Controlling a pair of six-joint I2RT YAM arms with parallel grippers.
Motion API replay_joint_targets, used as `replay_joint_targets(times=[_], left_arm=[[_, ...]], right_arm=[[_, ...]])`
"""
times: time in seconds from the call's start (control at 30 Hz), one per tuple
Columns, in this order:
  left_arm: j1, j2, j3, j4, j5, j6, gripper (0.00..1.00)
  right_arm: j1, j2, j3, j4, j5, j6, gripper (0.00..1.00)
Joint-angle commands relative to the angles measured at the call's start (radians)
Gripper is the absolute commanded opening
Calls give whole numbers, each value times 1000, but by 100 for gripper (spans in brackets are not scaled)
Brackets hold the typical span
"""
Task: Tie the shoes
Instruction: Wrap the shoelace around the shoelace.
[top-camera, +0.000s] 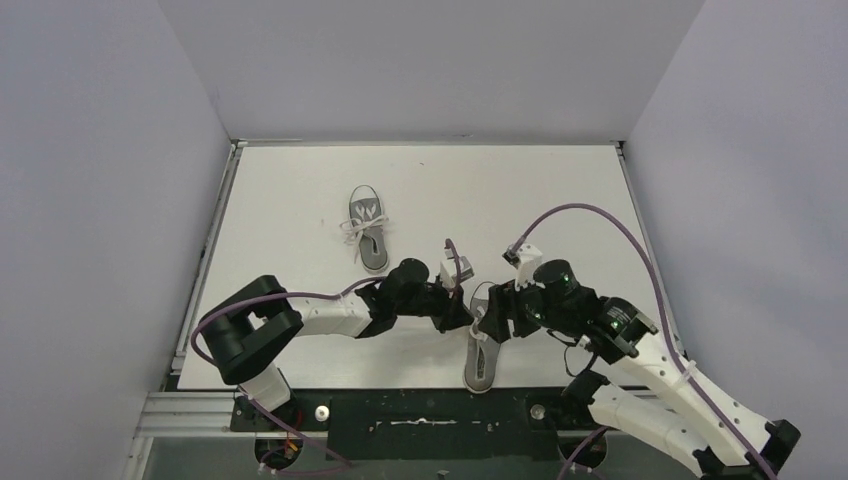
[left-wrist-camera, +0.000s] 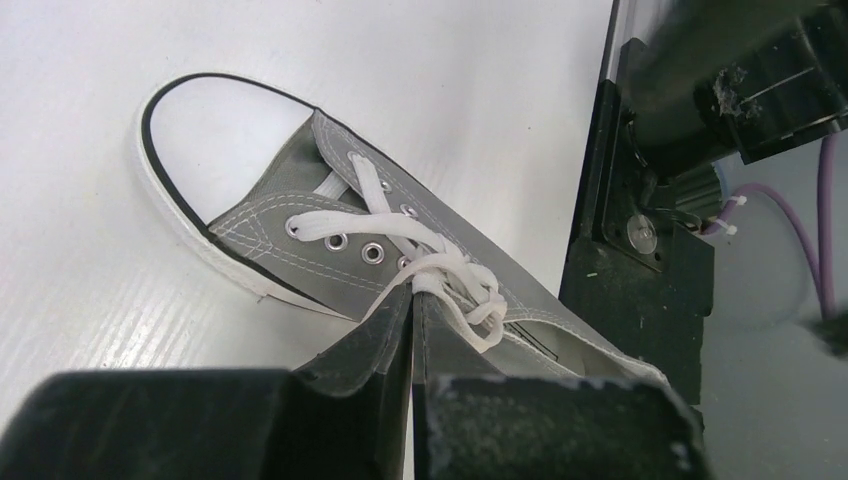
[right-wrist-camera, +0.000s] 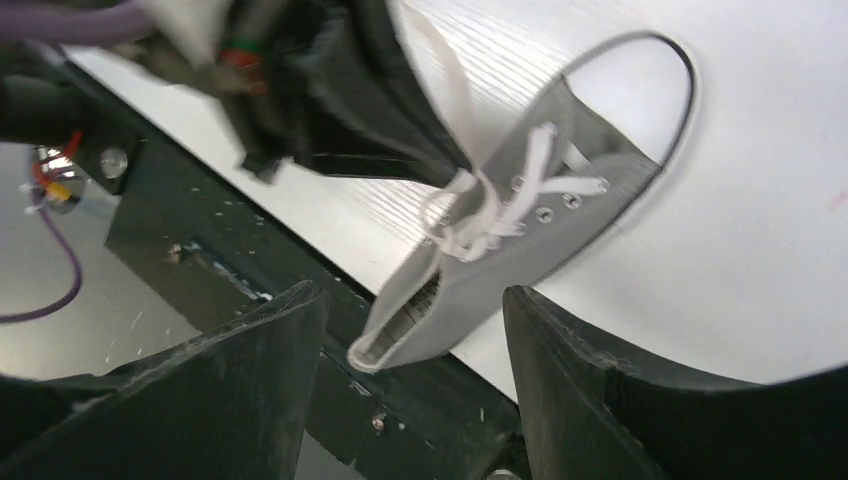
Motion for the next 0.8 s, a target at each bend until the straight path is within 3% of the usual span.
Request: replay_joint_targets(times=[0.0,0.13,0.37,0.57,0.77], left_arm=[[28,17,68,-23,92,-72,0],[51,39,84,-30,131,-96,0],[82,82,117,-29,203,-136,0],[82,111,140,-48,242,-124,0],[82,112,131,-55,234,-105,0]], right_arm=[[117,-139,-48,241,-28,-114,64],[283,-139,-72,308,-21,-269,66],[654,227,79,279,164,-646,70],[676,442,78,371,395,-844,63],[667,565,67,437,369,-999,61]])
